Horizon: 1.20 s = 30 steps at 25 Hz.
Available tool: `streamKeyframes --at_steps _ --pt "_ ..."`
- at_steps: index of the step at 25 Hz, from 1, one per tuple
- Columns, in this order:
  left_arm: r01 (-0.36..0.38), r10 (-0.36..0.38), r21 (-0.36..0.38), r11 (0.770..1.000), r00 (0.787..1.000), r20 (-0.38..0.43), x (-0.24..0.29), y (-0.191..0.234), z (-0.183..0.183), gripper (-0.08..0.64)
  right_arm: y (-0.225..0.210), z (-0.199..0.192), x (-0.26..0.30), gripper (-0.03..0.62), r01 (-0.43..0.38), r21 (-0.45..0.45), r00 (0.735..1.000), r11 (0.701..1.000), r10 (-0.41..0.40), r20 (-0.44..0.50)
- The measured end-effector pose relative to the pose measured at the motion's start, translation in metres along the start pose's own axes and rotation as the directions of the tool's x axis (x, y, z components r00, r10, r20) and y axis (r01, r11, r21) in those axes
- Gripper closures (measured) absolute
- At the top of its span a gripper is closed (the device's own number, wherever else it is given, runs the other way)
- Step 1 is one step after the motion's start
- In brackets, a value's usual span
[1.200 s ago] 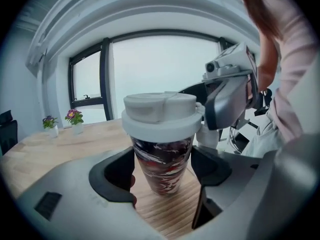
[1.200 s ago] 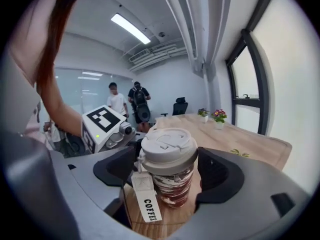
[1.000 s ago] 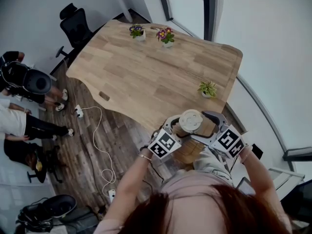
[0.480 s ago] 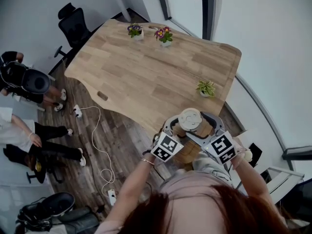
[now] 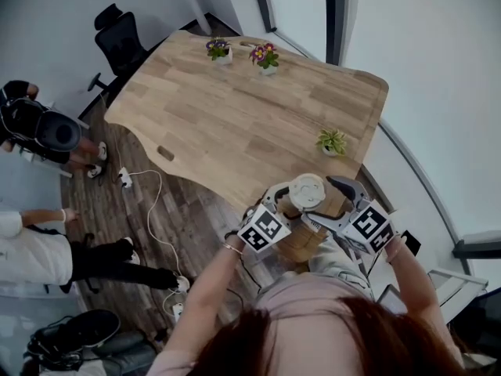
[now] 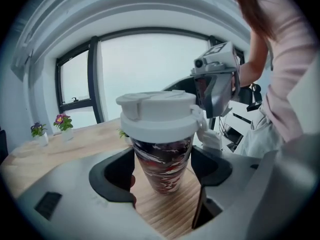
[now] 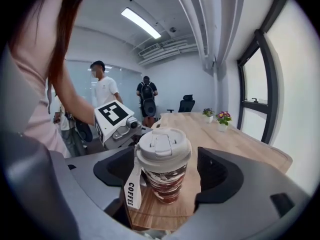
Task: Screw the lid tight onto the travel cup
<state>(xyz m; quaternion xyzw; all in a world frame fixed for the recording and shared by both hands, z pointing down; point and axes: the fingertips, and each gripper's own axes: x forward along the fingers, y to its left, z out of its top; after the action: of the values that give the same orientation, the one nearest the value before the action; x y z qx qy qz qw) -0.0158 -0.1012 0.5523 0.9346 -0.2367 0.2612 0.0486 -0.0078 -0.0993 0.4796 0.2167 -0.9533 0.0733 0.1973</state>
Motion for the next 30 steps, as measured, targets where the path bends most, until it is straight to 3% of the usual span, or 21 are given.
streamKeyframes --at_steps 4,7,11,15,17,19,25,30 --pt "0.046 -0.045 0.037 0.998 0.999 -0.024 0.002 -0.002 0.0 0.21 0.0 -0.006 0.006 0.23 -0.083 -0.033 0.995 0.996 0.081 -0.063" --pt "0.036 -0.035 0.033 0.999 0.999 -0.026 0.002 -0.001 -0.001 0.21 0.002 -0.007 0.011 0.23 -0.093 -0.049 0.994 0.994 0.09 -0.065" --pt "-0.031 0.031 -0.004 1.0 1.0 -0.001 0.003 0.001 0.002 0.21 -0.001 -0.005 0.01 0.23 0.025 -0.008 1.0 1.0 -0.025 -0.008" --pt "-0.108 0.11 -0.047 0.993 0.994 0.029 0.006 0.002 0.004 0.21 -0.003 -0.006 0.008 0.23 0.187 0.074 0.981 0.98 -0.19 0.039" --pt "-0.12 0.122 -0.057 0.991 0.992 0.037 0.007 0.002 0.004 0.21 -0.004 -0.007 0.008 0.23 0.2 0.119 0.976 0.972 -0.208 0.059" --pt "-0.114 0.117 -0.06 0.992 0.992 0.041 0.007 0.002 0.003 0.21 -0.003 -0.007 0.007 0.23 0.153 0.141 0.985 0.978 -0.163 0.062" --pt "-0.016 0.016 -0.001 1.0 1.0 0.01 0.008 0.001 0.001 0.212 -0.001 -0.01 0.003 0.23 -0.06 0.06 0.998 0.996 0.061 -0.008" --pt "0.017 -0.017 0.024 1.0 1.0 -0.011 0.009 -0.001 0.002 0.212 -0.006 -0.01 0.009 0.23 -0.126 -0.009 0.99 0.992 0.126 -0.058"
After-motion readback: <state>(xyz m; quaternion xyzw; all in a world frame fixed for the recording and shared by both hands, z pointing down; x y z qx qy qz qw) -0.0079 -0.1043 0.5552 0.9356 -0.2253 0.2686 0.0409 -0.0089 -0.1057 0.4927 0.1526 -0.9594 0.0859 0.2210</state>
